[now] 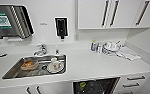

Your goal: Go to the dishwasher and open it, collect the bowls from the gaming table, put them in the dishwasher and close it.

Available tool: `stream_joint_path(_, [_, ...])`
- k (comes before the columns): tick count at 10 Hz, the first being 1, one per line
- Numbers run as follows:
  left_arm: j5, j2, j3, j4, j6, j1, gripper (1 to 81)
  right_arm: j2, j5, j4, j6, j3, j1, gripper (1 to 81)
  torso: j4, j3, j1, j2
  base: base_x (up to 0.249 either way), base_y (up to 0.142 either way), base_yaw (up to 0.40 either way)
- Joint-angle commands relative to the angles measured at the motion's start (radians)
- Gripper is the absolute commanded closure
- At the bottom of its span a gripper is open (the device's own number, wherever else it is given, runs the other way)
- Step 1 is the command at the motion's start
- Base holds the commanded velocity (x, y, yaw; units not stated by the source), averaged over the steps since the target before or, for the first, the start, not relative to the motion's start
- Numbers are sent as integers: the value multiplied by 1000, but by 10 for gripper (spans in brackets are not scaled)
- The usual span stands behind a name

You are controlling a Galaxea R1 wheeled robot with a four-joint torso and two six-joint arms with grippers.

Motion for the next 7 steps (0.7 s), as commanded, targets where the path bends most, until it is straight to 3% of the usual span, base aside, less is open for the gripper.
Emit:
stream_joint_path(1, [59, 5, -2, 4, 8, -20, 10, -11, -8, 77, 9, 3, 161, 10, 0, 0, 0, 0, 0, 0, 0])
stream_joint_path(4, [59, 1, -2, 4, 8, -21, 10, -20, 1, 97, 9, 29, 250, 10, 0, 0, 0, 0, 0, 0, 0])
stream_joint_path(7, [85, 3, -2, 3, 7, -20, 10, -112, 4, 181, 9, 213, 376, 10, 0, 0, 0, 0, 0, 0, 0])
